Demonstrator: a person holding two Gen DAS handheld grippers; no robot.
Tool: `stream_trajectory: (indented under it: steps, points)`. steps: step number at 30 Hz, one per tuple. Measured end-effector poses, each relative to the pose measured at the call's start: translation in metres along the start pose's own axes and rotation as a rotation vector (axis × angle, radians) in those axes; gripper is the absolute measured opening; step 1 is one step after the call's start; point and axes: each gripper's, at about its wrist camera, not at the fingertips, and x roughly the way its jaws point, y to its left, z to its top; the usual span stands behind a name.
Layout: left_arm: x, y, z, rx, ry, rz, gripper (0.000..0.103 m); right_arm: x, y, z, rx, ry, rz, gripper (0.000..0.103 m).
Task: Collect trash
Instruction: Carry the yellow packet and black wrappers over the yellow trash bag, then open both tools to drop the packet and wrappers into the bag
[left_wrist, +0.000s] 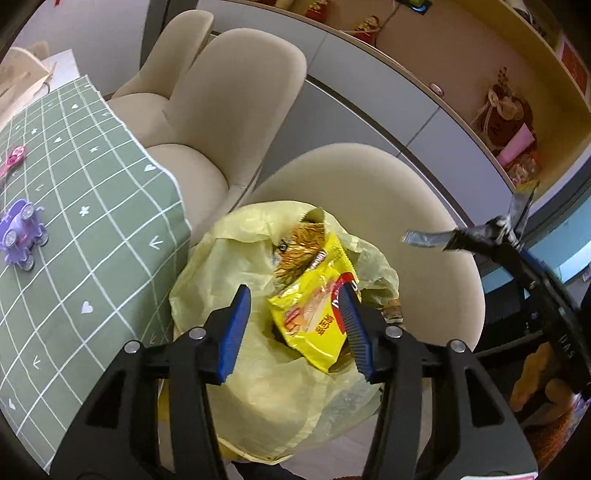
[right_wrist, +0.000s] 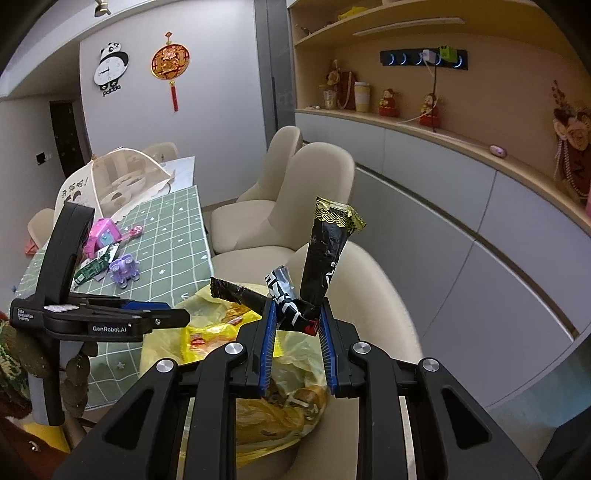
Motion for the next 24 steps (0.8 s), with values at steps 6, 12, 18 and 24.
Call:
stream_trajectory:
  steps: [6,12,18,24]
  points:
    - [-0.029,0.022,-0.005,-0.047,-0.04,0.023,0.048,0.038,0.02,-0.003,0.018,0.039,0.097,0.022]
    - [-0.058,0.043,-0.017,-0.08,-0.066,0.059,0.048,0.11,0.042,-0.017,-0.001,0.158,0.115,0.022]
    - [-0.093,0.077,-0.027,-0.141,-0.121,0.106,0.048,0.166,0.054,-0.047,-0.011,0.367,0.144,0.022]
    - [-0.105,0.107,-0.036,-0.219,-0.13,0.131,0.048,0.182,0.064,-0.067,-0.011,0.473,0.159,0.022]
